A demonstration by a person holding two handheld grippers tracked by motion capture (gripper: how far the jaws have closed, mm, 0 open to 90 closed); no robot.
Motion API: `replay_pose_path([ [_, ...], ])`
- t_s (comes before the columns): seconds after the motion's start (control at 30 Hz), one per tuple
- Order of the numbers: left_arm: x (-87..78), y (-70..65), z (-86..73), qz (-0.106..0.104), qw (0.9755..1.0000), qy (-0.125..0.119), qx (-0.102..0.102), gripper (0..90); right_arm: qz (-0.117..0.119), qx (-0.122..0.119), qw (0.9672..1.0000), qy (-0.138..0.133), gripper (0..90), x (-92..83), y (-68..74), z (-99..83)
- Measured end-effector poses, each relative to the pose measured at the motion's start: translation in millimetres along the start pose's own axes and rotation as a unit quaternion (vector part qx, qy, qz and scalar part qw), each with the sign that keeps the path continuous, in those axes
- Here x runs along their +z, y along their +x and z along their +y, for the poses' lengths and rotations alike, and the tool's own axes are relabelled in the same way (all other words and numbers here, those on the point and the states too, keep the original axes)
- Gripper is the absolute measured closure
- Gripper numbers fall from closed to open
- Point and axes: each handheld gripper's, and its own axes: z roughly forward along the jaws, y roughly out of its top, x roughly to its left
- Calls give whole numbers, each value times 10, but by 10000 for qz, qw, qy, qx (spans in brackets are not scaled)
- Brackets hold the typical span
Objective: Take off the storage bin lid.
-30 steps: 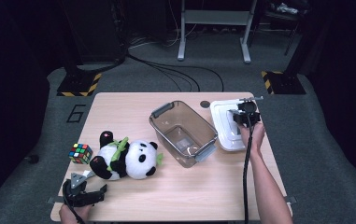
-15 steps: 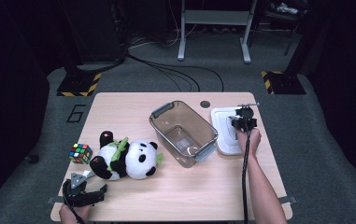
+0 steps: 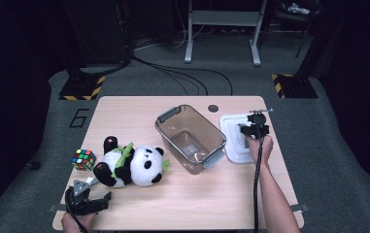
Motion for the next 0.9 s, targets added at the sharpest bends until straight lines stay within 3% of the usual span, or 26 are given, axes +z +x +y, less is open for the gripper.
replay_pose_path([
  [0.27,1,-2,-1,-8,10000,-2,-10,5,455,-191,9988,-51,274,-292,-45,-16],
  [0.43,0,-1,0,0,10000,0,0,5,712,-430,9964,-161,169,-498,-34,-97],
  [0.63,0,0,0,0,10000,1,1,5,899,-666,9930,-384,135,-712,-28,-280],
  [0.9,0,0,1,1,10000,1,2,5,1017,-733,9903,-595,41,-862,-22,-559],
])
